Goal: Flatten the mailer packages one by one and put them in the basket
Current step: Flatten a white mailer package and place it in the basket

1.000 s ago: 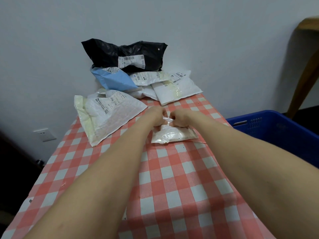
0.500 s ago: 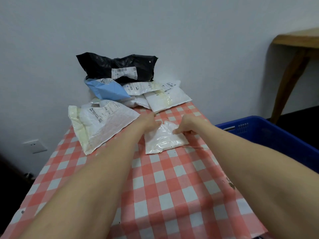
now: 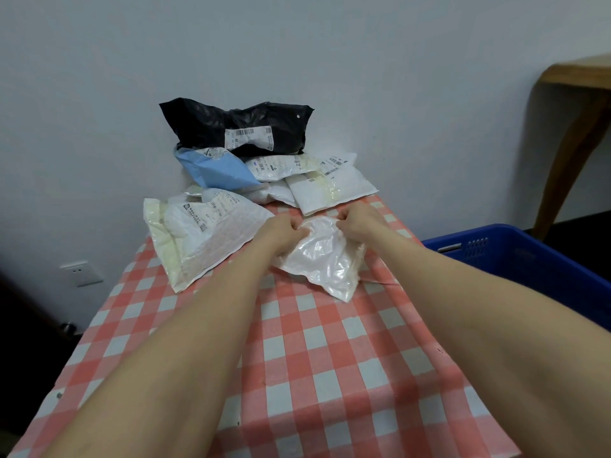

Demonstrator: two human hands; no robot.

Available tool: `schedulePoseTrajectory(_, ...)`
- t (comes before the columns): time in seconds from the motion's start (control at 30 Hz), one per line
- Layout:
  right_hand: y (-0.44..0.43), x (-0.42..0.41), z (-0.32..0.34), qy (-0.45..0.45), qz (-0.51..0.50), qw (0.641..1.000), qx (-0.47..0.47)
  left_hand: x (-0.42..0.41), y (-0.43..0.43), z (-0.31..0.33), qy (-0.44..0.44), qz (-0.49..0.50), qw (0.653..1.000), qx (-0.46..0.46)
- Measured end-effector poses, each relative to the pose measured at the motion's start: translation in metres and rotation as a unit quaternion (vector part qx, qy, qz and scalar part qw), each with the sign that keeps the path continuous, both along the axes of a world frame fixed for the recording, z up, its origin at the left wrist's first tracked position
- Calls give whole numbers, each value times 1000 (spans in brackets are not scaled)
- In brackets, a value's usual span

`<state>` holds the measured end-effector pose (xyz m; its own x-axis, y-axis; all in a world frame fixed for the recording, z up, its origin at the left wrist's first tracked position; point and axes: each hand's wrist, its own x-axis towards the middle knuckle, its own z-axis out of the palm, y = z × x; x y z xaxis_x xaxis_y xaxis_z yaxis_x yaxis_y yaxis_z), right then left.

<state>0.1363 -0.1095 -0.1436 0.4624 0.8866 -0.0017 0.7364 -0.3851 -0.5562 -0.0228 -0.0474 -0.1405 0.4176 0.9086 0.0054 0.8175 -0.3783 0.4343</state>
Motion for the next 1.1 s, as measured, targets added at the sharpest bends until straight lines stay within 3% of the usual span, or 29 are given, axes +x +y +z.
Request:
schedulePoseTrajectory(0.2, 9, -15, 5, -4, -28, 998, 47, -8, -6, -6, -35, 71, 997, 10)
schedulePoseTrajectory(0.4, -5, -22, -11, -13, 78, 996, -35, 3, -10, -25, -30, 88, 994, -55)
schedulePoseTrajectory(0.57, -9, -16, -8, -53, 72, 996, -31, 3, -7, -22, -34, 142, 989, -1)
schedulePoseTrajectory(0.63, -9, -12, -5, -84, 34, 996, 10, 5, -8, -16, -14, 117, 991, 65)
schedulePoseTrajectory(0.73, -8, -13, -4, -93, 37, 993, 59, 19, -18, -8, -63, 27, 989, 129)
schedulePoseTrajectory(0.8, -7, -19, -9, -84, 77, 992, 48, 33, -26, -12, -70, -38, 991, 111)
schedulePoseTrajectory(0.87, -7, -22, -20, -59, 103, 993, 26, 41, -31, -23, -24, -81, 993, 88)
schedulePoseTrajectory(0.97, -12, -23, -36, -49, 128, 990, -22, 38, -30, -37, 57, -94, 991, 71)
schedulePoseTrajectory(1.1, -9, -19, -48, -52, 144, 987, -48, 32, -27, -37, 81, -98, 991, 44)
